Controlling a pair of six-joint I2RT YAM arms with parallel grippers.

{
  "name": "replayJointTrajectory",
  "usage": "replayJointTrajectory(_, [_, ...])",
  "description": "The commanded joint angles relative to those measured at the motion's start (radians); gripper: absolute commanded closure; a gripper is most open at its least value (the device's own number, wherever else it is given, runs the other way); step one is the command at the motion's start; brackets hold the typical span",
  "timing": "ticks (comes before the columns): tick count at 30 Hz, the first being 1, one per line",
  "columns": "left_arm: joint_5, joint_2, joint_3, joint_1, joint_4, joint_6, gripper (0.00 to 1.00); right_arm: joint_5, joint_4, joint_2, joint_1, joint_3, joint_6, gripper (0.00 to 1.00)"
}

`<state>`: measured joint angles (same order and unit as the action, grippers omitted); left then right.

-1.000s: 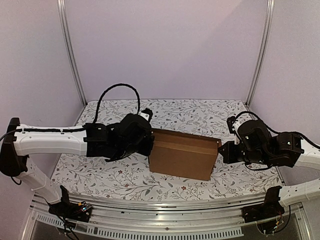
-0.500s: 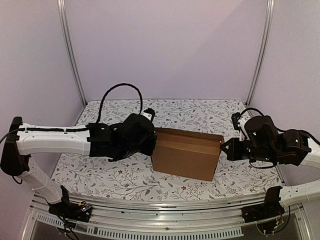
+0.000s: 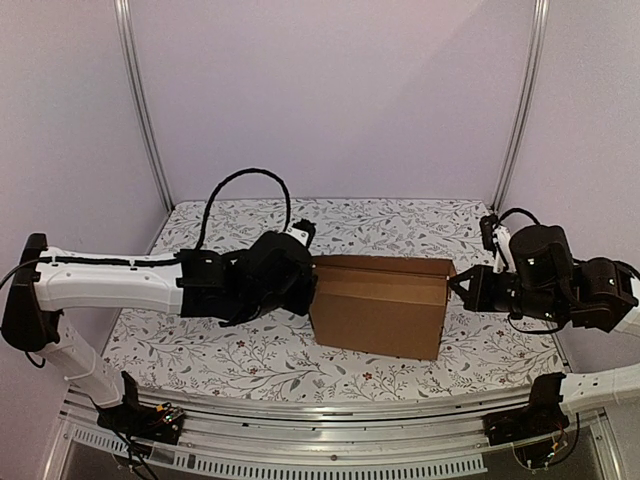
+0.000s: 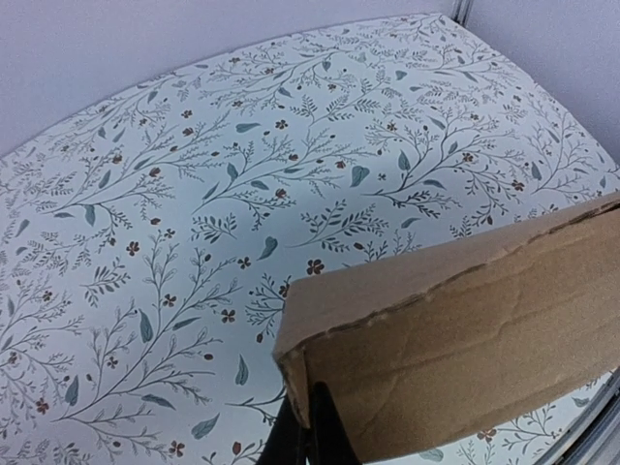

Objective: Fold the paper box

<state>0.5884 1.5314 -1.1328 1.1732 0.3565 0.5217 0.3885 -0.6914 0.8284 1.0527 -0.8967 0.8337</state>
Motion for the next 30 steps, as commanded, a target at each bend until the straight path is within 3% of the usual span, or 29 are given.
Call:
replayJointTrajectory(1, [-0.01, 0.03, -0.001, 0.031, 0.049, -0.035, 1.0, 0.027, 0.062, -0.051, -0.016, 0.004, 0.076, 1.0])
replayJointTrajectory(9, [0.007, 0.036, -0.005, 0.043, 0.046, -0.048, 1.0, 0.017, 0.115, -0.117, -0.04, 0.066, 0.163, 1.0])
replayJointTrajectory(19, [0.021, 0.041, -0.013, 0.055, 0.051, -0.054, 1.0, -0.065, 0.213, -0.035, -0.041, 0.081, 0.169, 1.0])
replayJointTrajectory(30, [0.027, 0.049, -0.016, 0.057, 0.056, -0.048, 1.0, -0.086, 0.18, -0.059, -0.04, 0.125, 0.147, 1.0])
